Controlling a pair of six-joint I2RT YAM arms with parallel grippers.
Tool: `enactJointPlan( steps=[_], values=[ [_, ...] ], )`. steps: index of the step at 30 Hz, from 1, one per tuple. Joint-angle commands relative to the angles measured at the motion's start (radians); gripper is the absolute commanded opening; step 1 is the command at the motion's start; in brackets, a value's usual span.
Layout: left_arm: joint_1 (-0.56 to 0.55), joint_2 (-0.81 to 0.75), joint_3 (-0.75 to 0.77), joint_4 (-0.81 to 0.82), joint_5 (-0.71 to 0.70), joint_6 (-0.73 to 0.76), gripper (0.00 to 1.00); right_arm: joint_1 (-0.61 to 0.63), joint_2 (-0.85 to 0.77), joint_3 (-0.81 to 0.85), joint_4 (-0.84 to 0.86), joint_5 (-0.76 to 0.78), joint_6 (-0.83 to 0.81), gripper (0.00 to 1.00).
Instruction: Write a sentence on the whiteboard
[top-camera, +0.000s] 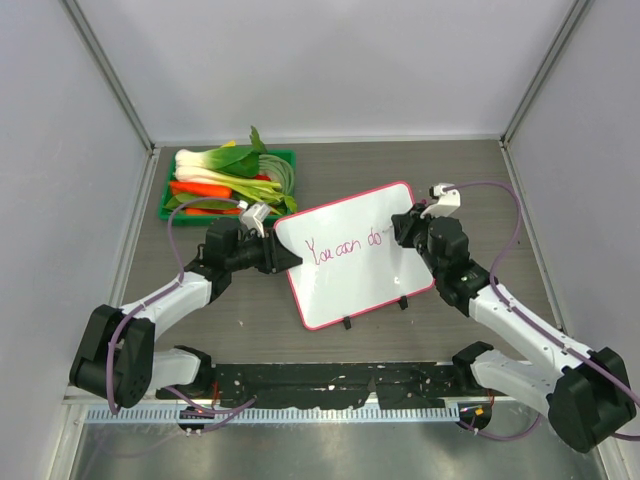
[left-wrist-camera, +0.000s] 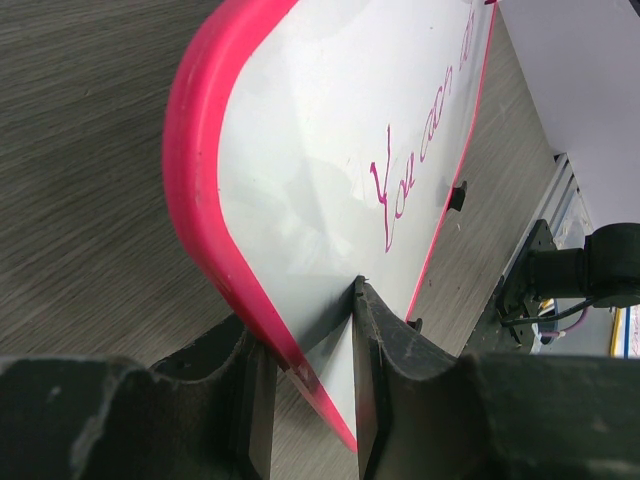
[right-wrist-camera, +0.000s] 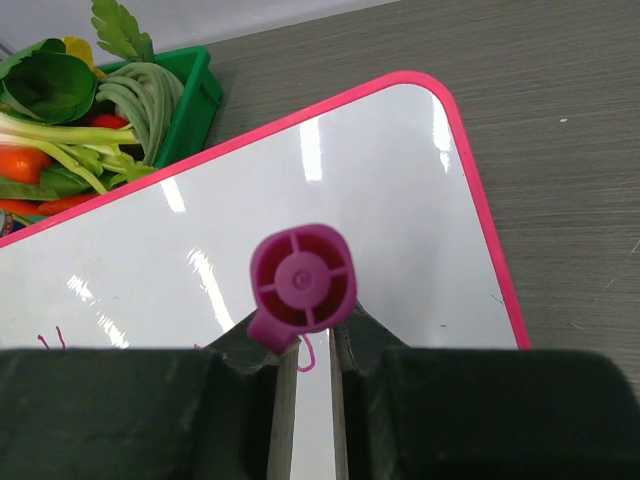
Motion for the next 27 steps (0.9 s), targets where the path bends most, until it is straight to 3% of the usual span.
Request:
enactJointPlan(
  steps=[1,27],
  values=[
    [0.010,0.036,-0.031,-0.059,-0.224,0.185,0.00,-0.001,0.010,0.001,0.051,0.017,-0.011,0.01],
    [0.012,0.036,-0.031,-0.059,-0.224,0.185,0.00,-0.003,0.000,0.024,0.005,0.109,-0.008,0.01]
  ],
)
